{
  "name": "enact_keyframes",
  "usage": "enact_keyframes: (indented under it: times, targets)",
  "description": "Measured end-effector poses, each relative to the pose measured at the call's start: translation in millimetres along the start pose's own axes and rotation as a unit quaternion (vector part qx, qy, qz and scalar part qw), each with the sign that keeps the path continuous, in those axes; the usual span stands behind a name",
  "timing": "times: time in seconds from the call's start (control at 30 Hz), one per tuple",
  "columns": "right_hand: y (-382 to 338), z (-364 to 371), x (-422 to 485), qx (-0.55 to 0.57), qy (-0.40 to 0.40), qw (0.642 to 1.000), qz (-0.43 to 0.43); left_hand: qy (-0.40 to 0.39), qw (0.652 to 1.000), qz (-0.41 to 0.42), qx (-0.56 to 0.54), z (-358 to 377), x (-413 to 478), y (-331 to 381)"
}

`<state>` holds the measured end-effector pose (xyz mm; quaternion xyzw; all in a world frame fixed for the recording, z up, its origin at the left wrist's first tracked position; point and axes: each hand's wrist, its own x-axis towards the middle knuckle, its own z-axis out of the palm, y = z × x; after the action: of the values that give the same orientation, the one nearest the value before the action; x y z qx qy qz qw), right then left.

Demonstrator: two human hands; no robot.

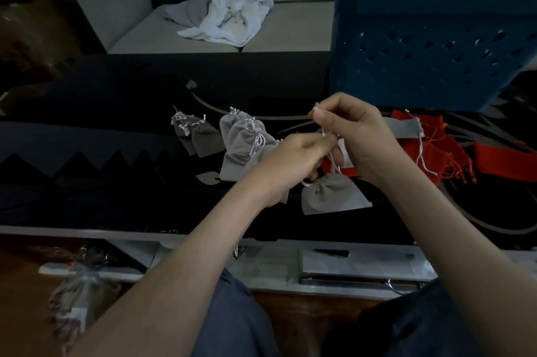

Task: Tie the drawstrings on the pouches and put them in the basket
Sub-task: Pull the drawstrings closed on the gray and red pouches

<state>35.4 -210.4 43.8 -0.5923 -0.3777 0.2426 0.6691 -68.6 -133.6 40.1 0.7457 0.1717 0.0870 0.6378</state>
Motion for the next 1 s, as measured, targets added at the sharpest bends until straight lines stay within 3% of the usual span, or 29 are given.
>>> enact_keyframes:
  times: [0.17,0.3,0.77,0.9,1.0]
  targets:
    - [-1,-3,-2,0.017,-0.024,1.0,0.011,0.062,0.995,-0.007,-0.075,-6,4,0]
    - [1,-4,-4,-0.092,-0.027,0.995,0.013,0.103,0.989,-0.028,-0.105,-9,8,-1]
    - [2,-1,-5,-0.127,0.046,0.991,-0.005,0.082,0.981,-0.071,-0.16,-9,9,0]
    - [4,1,-7,-0.028,-0.035,0.995,0.085,0.109,0.971,-0.023,-0.21,-12,11,-1]
    - [8,-1,-8,-0.06,-0.095,0.988,0.103,0.133,0.964,0.008,-0.23,-17,12,-3]
